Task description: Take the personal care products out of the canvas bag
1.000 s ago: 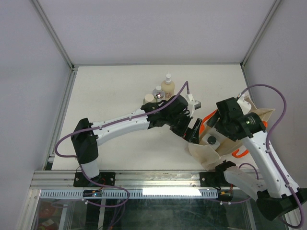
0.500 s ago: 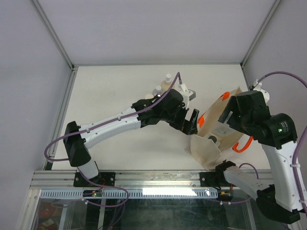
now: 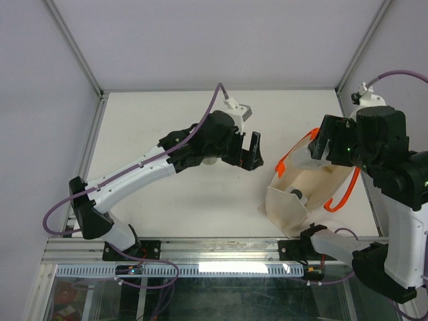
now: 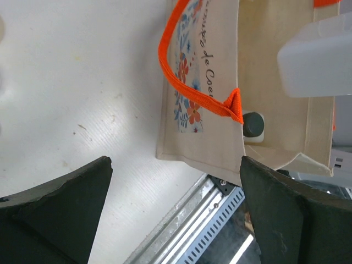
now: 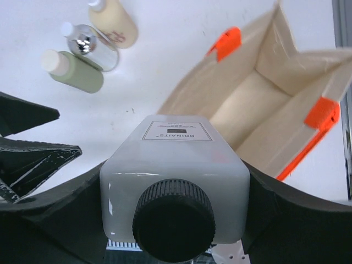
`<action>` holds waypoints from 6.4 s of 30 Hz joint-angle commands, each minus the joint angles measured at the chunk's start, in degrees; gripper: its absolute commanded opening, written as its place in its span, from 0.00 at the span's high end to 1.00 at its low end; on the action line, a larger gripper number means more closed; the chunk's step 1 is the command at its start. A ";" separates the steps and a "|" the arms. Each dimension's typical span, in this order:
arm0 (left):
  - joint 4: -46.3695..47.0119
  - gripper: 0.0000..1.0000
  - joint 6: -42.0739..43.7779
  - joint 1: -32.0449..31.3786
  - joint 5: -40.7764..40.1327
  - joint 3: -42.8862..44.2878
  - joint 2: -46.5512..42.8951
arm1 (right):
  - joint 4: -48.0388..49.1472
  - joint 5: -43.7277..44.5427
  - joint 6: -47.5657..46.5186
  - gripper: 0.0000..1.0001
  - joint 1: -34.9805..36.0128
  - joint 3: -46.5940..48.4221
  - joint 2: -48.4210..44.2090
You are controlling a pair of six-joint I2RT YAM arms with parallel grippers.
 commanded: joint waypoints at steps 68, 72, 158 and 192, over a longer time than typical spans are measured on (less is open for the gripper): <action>-4.43 0.01 0.39 5.69 -34.32 1.05 -31.45 | 36.50 -5.11 -7.13 0.05 31.22 3.76 45.00; -4.35 0.01 -0.27 5.68 -33.05 -0.06 -32.04 | 34.19 -2.08 -4.30 0.05 30.57 -2.57 35.98; 4.64 0.01 4.22 -4.62 24.96 -6.15 12.14 | 15.89 14.84 50.44 0.05 24.53 -62.67 -11.15; 4.44 0.01 3.71 -4.62 23.73 -4.49 13.46 | 18.96 20.61 44.80 1.00 23.62 -56.52 -10.52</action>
